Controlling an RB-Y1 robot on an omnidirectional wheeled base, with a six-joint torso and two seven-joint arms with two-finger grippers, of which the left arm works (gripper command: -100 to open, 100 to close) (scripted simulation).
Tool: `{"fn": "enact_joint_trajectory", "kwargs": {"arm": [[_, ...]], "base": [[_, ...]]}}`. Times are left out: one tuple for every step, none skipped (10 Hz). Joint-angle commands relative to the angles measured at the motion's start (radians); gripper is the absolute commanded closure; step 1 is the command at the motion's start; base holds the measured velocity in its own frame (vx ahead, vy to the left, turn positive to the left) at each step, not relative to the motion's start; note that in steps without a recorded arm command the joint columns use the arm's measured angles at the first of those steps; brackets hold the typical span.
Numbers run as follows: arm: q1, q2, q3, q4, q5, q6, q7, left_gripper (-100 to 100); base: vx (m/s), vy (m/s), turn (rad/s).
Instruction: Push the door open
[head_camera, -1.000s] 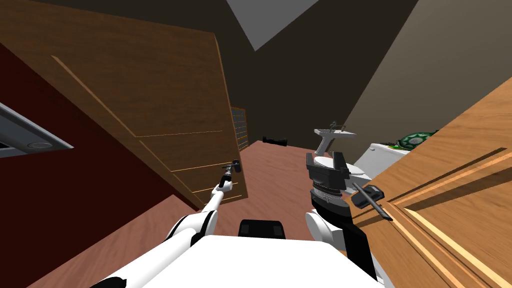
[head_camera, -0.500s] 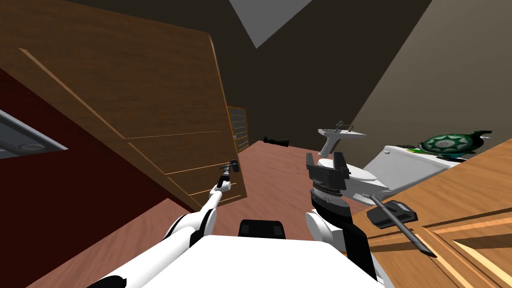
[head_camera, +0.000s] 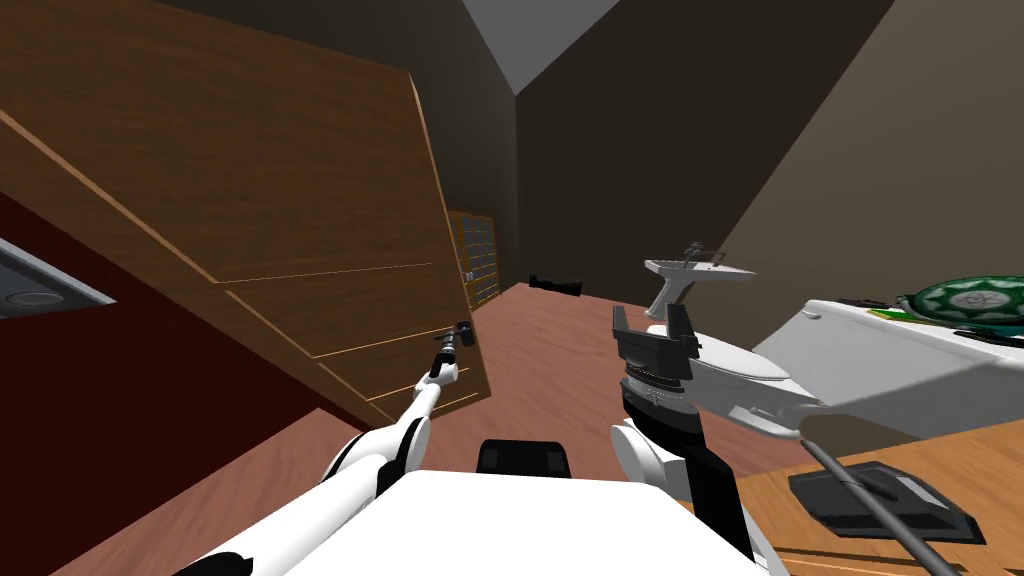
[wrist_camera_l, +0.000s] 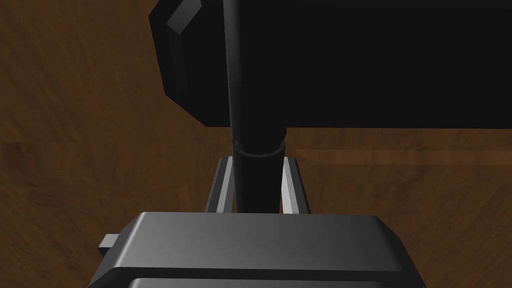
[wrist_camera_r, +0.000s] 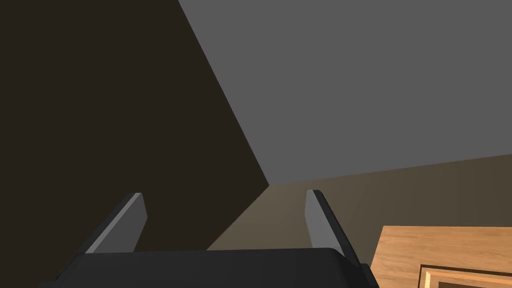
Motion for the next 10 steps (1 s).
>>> {"fn": "enact_joint_trajectory", "kwargs": {"arm": [[0.004, 0.009, 0.019, -0.009, 0.006, 0.0, -0.008, 100], [0.006, 0.014, 0.03, -0.008, 0.01, -0.001, -0.012, 100], [0.006, 0.014, 0.03, -0.008, 0.01, -0.001, -0.012, 100], [0.009, 0.022, 0.051, -0.006, 0.017, -0.003, -0.019, 100], [0.01, 0.024, 0.055, -0.005, 0.018, -0.003, -0.021, 100], [0.012, 0.028, 0.064, -0.005, 0.021, -0.004, -0.024, 100], [0.013, 0.032, 0.074, -0.004, 0.025, -0.004, -0.028, 100], [0.015, 0.035, 0.08, -0.003, 0.027, -0.005, -0.03, 100], [0.015, 0.037, 0.075, 0.006, 0.025, -0.004, -0.026, 100], [0.017, 0.048, 0.095, 0.01, 0.032, -0.009, -0.031, 100]], "base": [[0.183, -0.089, 0.055], [0.217, -0.095, 0.071], [0.155, -0.042, 0.048], [0.181, -0.035, 0.056], [0.182, -0.069, 0.049], [0.158, -0.051, 0.051], [0.191, -0.085, 0.049], [0.17, -0.082, 0.067], [0.066, -0.023, 0.046], [0.129, -0.026, 0.051]]}}
